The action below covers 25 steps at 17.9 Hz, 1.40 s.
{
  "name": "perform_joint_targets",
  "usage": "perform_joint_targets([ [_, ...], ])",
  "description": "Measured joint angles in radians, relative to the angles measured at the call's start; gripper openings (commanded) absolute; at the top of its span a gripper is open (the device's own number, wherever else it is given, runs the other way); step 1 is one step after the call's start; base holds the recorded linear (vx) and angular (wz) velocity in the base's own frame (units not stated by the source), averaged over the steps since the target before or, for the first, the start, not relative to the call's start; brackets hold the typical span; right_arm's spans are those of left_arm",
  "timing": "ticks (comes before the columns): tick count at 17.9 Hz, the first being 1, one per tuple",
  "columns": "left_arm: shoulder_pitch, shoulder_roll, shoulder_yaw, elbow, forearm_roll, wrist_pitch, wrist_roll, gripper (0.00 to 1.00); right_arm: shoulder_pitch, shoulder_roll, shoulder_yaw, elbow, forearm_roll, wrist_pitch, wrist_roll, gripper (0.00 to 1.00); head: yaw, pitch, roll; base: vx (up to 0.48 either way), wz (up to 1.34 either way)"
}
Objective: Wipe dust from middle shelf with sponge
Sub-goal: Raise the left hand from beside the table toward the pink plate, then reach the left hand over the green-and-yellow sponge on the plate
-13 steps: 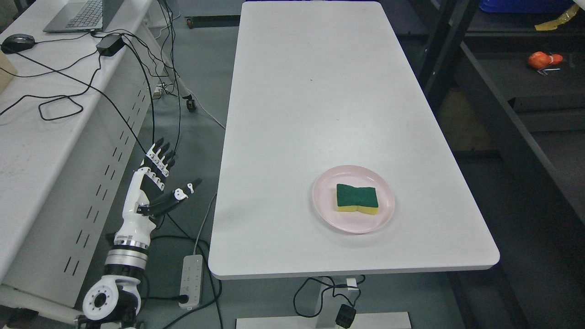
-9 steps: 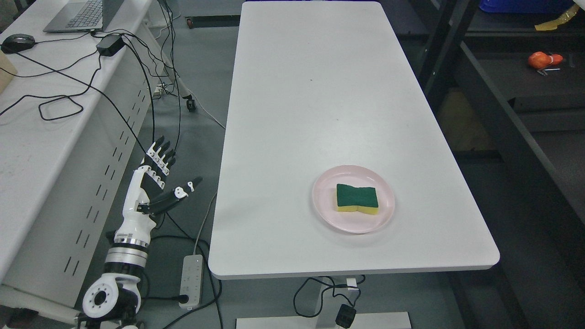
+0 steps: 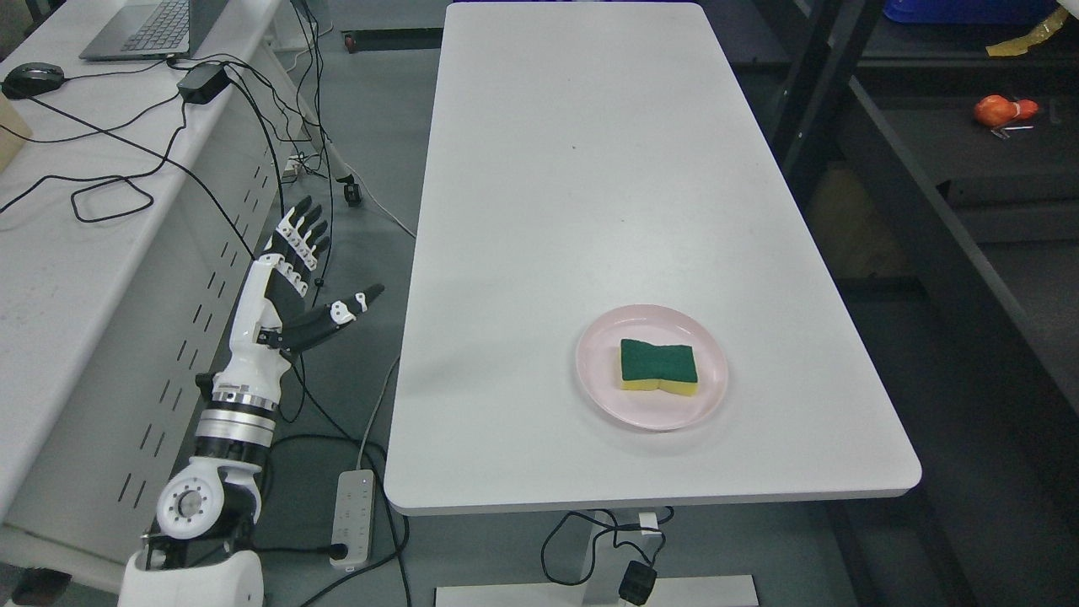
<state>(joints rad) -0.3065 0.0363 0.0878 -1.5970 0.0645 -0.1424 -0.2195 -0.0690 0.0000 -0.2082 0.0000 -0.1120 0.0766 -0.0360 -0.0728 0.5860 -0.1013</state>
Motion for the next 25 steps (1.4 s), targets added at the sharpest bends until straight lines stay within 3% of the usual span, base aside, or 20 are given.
perform_joint_targets([
  [5, -0.177, 0.041, -0.118, 0.116, -0.29, -0.214, -0.046, 0.99, 0.0, 0.0, 0.0, 0.0, 0.0, 0.0, 0.0, 1.0, 0.0, 0.0, 0.0, 0.0, 0.0],
  [9, -0.291, 0.058, -0.236, 0.191, -0.508, -0.327, -0.08, 0.99, 0.0, 0.0, 0.0, 0.0, 0.0, 0.0, 0.0, 1.0, 0.0, 0.0, 0.0, 0.0, 0.0],
  [16, -0.445, 0.063, -0.487, 0.291, -0.836, -0.371, -0.15, 0.97, 0.0, 0.0, 0.0, 0.0, 0.0, 0.0, 0.0, 1.0, 0.0, 0.0, 0.0, 0.0, 0.0],
  [25, -0.567, 0.021, -0.711, 0.37, -1.051, -0.377, -0.211, 0.93, 0.0, 0.0, 0.0, 0.0, 0.0, 0.0, 0.0, 1.0, 0.0, 0.0, 0.0, 0.0, 0.0],
])
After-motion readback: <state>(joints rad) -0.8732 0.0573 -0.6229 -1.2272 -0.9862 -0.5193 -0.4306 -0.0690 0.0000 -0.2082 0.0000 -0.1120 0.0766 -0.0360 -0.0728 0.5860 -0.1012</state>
